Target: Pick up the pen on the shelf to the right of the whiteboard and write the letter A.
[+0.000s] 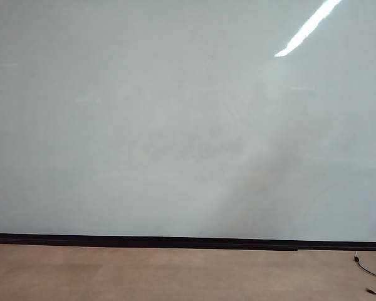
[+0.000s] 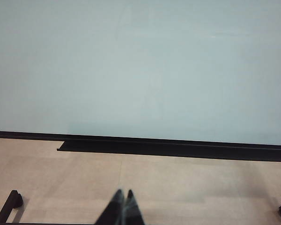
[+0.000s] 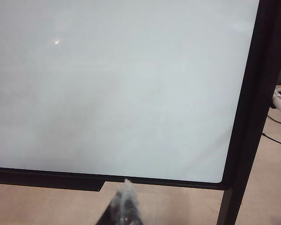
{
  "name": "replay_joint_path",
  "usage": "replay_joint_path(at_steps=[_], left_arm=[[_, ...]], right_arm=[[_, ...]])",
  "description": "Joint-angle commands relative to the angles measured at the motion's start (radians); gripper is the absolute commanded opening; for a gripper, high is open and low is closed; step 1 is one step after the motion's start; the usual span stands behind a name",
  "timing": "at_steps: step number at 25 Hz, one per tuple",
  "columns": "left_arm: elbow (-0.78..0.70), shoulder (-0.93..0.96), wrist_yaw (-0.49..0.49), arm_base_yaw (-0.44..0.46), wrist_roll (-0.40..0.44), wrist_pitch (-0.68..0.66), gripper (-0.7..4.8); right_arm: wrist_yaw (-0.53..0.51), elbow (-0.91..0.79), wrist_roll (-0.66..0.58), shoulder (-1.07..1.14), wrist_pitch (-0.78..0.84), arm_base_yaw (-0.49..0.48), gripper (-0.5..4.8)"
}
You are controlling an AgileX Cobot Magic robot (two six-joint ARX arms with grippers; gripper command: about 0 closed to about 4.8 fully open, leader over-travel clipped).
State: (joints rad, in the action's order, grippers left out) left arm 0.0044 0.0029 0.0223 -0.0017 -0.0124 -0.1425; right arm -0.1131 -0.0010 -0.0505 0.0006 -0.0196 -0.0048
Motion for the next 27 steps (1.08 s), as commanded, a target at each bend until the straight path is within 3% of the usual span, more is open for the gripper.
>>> replay_joint_path(at_steps=[1,17,25,27], left_arm=[[0.002,0.0,0.0,0.0,0.004,0.008,-0.05],[0.002,0.0,0.0,0.0,0.005,0.008,-0.05],[0.002,0.0,0.0,0.0,0.005,0.008,-0.04],[0.002,0.0,0.0,0.0,0.005,0.008,-0.04]], right_arm=[[0.003,0.004,0.003,0.001,0.013,0.0,-0.01],[0.011,0.004,0.003,0.001,0.024,0.0,-0.01],[0.378,0.004,0.003,0.001,0.021,0.0,-0.01],[0.407,0.004,0.003,0.001,0.016,0.0,-0.01]])
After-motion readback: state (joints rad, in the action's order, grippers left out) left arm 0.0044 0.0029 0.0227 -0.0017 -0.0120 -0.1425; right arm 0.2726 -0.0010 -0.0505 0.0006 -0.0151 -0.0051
